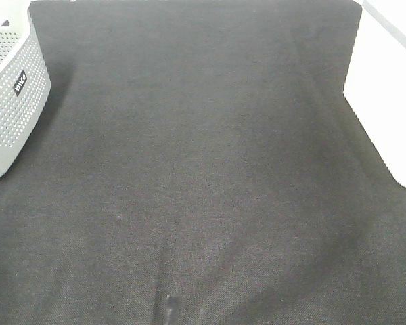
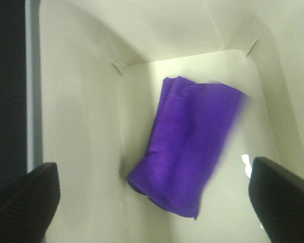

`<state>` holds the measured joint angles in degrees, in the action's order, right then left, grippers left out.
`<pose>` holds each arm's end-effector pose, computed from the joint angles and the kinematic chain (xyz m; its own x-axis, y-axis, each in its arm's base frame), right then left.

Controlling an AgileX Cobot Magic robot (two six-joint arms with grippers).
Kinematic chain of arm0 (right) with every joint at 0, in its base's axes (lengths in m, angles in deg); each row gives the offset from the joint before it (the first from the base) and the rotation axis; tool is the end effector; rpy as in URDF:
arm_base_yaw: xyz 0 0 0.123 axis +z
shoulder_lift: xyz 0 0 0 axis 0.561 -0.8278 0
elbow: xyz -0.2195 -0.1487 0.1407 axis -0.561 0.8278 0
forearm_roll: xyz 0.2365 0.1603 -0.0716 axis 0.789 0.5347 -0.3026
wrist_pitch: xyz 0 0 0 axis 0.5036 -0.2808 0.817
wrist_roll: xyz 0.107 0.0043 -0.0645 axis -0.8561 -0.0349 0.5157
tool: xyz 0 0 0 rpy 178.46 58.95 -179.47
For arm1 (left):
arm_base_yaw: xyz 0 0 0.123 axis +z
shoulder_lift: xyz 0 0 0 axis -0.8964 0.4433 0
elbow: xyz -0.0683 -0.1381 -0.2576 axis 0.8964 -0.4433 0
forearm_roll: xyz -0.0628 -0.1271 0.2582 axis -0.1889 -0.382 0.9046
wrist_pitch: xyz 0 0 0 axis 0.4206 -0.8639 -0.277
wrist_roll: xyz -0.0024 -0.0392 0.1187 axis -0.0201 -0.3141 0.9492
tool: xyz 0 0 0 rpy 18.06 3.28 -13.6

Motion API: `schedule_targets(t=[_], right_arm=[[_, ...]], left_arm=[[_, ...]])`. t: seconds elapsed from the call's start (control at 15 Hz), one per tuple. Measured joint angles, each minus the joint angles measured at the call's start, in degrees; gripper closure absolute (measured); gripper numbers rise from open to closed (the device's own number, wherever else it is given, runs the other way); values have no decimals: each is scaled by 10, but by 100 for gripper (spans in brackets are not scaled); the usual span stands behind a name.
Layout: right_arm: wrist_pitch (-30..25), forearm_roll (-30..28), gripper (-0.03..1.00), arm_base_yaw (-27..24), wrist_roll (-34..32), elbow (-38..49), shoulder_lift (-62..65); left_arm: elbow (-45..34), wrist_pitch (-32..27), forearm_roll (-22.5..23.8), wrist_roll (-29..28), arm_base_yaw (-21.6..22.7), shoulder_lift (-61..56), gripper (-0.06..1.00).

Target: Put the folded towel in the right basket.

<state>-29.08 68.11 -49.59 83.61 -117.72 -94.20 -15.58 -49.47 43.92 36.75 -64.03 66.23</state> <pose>0.5076 -0.1224 0.3245 -0.8007 0.1188 -0.5872 0.1076 0.9927 0.0542 0.0490 0.0061 0.2809 -0.4501 -0.0040 -0.8930 -0.0428 0.9989 0.0171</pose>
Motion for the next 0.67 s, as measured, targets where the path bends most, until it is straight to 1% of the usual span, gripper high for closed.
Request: schedule_targets(t=[0.13,0.2,0.27,0.4,0.47,0.53,0.6,0.67], right_arm=[[-4,21,0,2,2,0,1],[-13,15,0,14,1,0,3],[-20,0,0,38,-7,0,9],[-31,-34,0,107,-36,0,29],[-49,-45,0,139,-52,0,38],[-49,-45,0,139,-52,0,38],[-72,-52,0,154,-68,0,46],[-81,-60,0,159,-81,20,69]], left_arm=[[0,0,0,0,0,0,-4],[0,0,0,0,0,0,-4],[0,0,0,0,0,0,-4],[0,0,0,0,0,0,-4],[0,0,0,0,0,0,-4],[0,0,0,0,0,0,-4],[0,0,0,0,0,0,-4],[0,0,0,0,0,0,-4]])
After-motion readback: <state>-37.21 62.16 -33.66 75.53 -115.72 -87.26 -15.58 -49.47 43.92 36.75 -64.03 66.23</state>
